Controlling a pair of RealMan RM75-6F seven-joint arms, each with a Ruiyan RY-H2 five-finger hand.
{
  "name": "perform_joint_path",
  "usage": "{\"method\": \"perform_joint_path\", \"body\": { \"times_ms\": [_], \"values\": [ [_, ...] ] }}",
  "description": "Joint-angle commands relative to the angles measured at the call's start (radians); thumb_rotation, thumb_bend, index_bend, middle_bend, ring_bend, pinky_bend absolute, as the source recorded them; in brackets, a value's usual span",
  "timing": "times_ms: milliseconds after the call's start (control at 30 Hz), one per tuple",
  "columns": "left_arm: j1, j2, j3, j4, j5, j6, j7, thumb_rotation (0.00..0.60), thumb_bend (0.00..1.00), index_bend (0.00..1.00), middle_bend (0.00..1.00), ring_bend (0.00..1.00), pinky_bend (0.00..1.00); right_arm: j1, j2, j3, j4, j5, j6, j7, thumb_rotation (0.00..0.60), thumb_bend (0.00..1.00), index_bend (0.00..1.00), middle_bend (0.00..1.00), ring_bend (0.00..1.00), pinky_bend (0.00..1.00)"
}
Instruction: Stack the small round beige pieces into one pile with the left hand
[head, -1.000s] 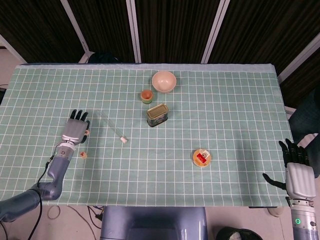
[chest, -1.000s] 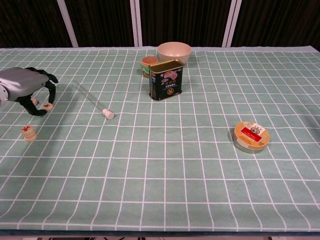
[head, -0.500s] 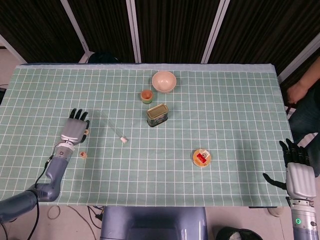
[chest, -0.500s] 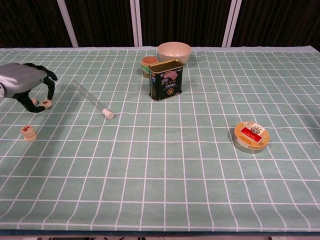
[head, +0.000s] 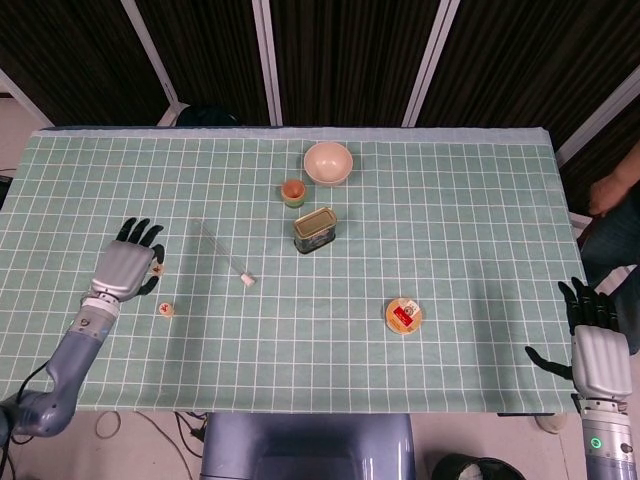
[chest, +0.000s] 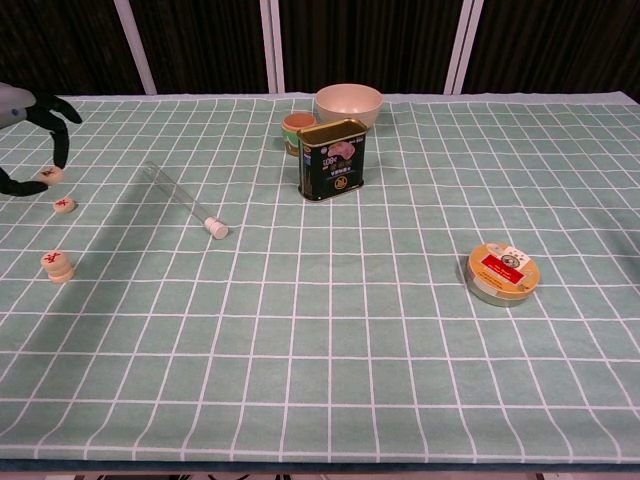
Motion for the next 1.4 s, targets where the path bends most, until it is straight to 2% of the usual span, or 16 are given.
{"method": "perform_joint_path", "body": {
  "times_ms": [33, 133, 367, 633, 1400],
  "values": [
    [0.03, 0.055, 0.031, -0.06, 0.024, 0.007, -0.022, 0.6, 0.33, 0.49, 0.12, 0.0, 0.0, 0.0, 0.0, 0.0, -0.001, 0.0, 0.0, 0.0, 0.6, 0.23, 0.08, 0.01, 0.03, 0.0],
    [0.05, 0.063, 0.069, -0.057, 0.061, 0.015, -0.022, 0.6, 0.33, 0.49, 0.12, 0.0, 0.0, 0.0, 0.0, 0.0, -0.002, 0.0, 0.0, -0.001, 0.6, 0.23, 0.08, 0.01, 0.03, 0.0],
    [0.067, 0.025, 0.098, -0.01, 0.119, 0.034, -0.028, 0.6, 0.33, 0.49, 0.11, 0.0, 0.0, 0.0, 0.001, 0.001, -0.002, 0.0, 0.001, 0.0, 0.6, 0.23, 0.08, 0.01, 0.03, 0.0],
    [0.071, -0.01, 0.107, 0.017, 0.153, 0.044, -0.013, 0.6, 0.33, 0.48, 0.11, 0.0, 0.0, 0.0, 0.001, 0.0, -0.001, -0.002, 0.001, 0.001, 0.6, 0.23, 0.08, 0.01, 0.03, 0.0],
    [0.075, -0.076, 0.114, 0.06, 0.163, 0.034, 0.028, 0.6, 0.33, 0.46, 0.11, 0.0, 0.0, 0.0, 0.003, 0.002, 0.0, 0.0, 0.0, 0.005, 0.6, 0.23, 0.08, 0.01, 0.03, 0.0]
  ]
}}
